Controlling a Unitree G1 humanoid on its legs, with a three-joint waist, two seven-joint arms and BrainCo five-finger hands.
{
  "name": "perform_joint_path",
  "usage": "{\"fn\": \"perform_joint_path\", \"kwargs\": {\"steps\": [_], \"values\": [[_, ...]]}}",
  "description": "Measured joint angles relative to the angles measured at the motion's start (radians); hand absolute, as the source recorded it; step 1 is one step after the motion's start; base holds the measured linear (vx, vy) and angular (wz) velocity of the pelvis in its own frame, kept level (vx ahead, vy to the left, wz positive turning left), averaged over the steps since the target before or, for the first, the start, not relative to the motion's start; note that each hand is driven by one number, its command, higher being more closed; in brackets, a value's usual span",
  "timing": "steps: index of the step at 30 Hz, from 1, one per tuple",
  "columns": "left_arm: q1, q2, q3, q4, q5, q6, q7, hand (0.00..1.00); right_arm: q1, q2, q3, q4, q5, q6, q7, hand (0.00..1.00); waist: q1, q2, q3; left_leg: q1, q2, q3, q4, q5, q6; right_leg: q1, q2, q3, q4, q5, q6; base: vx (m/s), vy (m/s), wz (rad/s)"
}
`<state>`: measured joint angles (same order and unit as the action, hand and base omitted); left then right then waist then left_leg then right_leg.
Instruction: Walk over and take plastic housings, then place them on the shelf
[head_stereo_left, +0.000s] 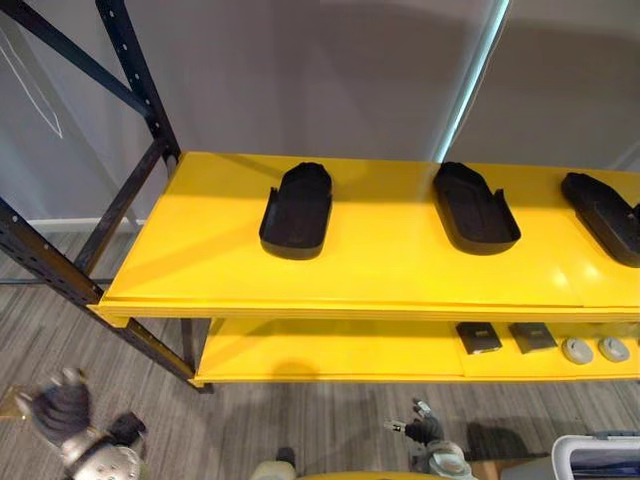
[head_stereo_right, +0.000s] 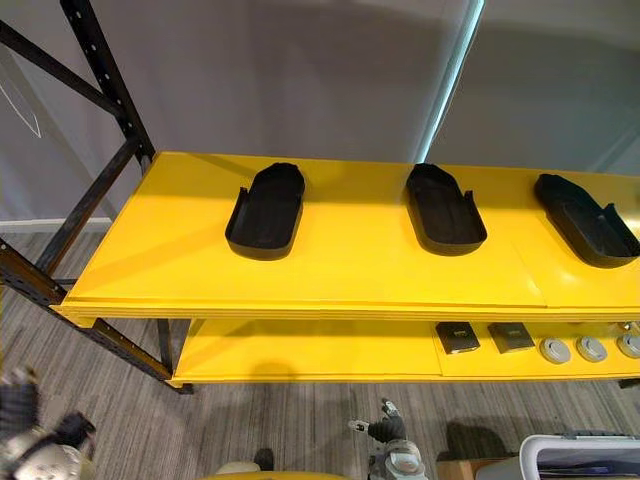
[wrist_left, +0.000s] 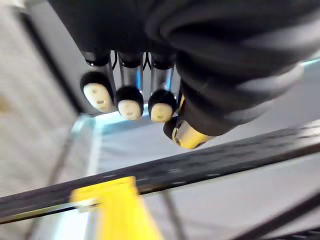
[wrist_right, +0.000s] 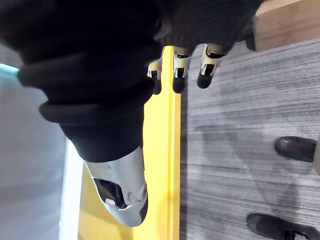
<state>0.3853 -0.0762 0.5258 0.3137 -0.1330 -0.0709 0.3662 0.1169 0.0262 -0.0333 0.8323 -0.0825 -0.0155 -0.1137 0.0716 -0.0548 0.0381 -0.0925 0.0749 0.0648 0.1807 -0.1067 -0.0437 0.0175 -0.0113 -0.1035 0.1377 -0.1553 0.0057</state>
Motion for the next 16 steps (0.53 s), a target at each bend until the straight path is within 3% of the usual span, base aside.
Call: {"fn": "perform_joint_path", "kwargs": {"steps": [2, 4, 8, 16], "values": [[-0.044, 0.007, -0.041, 0.176, -0.027, 0.02, -0.056, 0.0, 0.001, 0.001, -0.006, 0.0, 0.001, 0.002, -0.002, 0.0, -0.002, 0.002, 0.0, 0.003, 0.0, 0.007, 0.009, -0.012, 0.001, 0.013, -0.003, 0.001, -0.001, -0.004, 0.003, 0.09, -0.01, -0.03], [-0.066, 0.009, -0.062, 0.245, -0.027, 0.023, -0.085, 0.0, 0.0, 0.0, -0.008, 0.0, 0.002, 0.002, -0.006, 0.0, -0.001, 0.004, 0.0, 0.004, -0.001, 0.013, 0.01, -0.015, 0.002, 0.013, -0.005, 0.006, -0.002, -0.004, 0.004, 0.04, 0.007, -0.07], [-0.118, 0.005, -0.067, 0.341, 0.002, 0.022, -0.128, 0.0, -0.001, -0.001, -0.015, 0.0, 0.003, 0.001, -0.017, 0.0, -0.002, 0.02, 0.001, 0.019, -0.005, 0.027, 0.01, -0.023, 0.006, 0.02, -0.011, 0.022, 0.0, -0.006, 0.006, 0.01, 0.022, -0.11], [-0.151, 0.011, -0.189, 0.432, 0.106, 0.022, -0.168, 0.0, 0.009, -0.002, -0.074, 0.006, 0.014, 0.001, -0.019, 0.0, -0.003, 0.042, -0.006, 0.035, -0.005, 0.05, -0.007, -0.023, 0.008, 0.014, -0.013, 0.041, 0.002, -0.007, 0.009, -0.02, 0.002, -0.06]]}}
